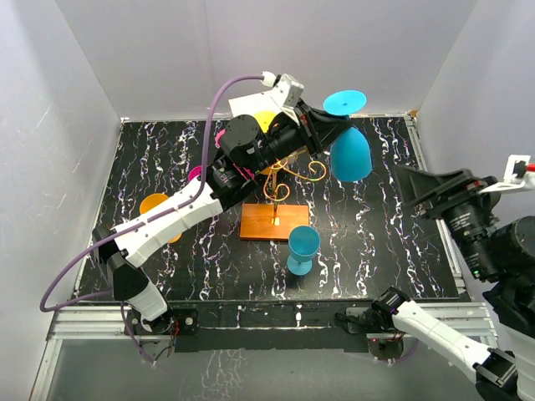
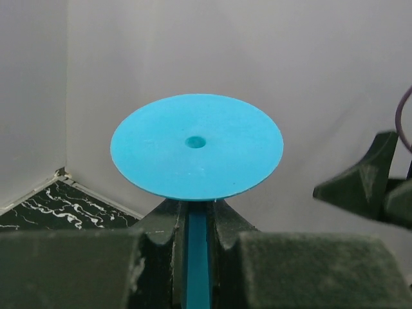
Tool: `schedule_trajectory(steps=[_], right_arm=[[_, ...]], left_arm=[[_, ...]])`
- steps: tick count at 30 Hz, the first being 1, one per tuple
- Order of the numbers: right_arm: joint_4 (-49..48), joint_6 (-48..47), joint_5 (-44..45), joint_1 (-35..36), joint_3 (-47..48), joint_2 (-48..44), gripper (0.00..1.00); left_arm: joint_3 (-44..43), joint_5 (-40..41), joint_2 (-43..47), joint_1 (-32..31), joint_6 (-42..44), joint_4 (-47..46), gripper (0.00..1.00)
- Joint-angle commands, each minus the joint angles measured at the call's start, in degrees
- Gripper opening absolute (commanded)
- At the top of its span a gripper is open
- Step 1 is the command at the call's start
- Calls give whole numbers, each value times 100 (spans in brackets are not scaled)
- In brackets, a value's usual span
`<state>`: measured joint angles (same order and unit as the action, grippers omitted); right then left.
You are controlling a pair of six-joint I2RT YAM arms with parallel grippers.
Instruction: Place the wine glass upside down on the wine glass rack
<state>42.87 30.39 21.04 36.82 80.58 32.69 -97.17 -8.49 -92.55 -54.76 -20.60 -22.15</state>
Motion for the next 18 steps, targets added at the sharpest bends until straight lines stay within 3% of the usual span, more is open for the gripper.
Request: schedule_trajectory(steps=[1,9,13,18], right_arm=[[860,1133,931,33,1073,761,77],[255,2293,68,28,1494,1342,70],[-206,2837,-29,36,1199,1210,57],[-401,3246,143,34,781,1052,48]], left_arm=[[229,-911,101,-13,768,-710,0],[610,-1328,220,-87,913,-1278,0],[942,-1348,368,-121,1192,-1508,0],[1217,-1499,519,-227,1730,-1611,0]])
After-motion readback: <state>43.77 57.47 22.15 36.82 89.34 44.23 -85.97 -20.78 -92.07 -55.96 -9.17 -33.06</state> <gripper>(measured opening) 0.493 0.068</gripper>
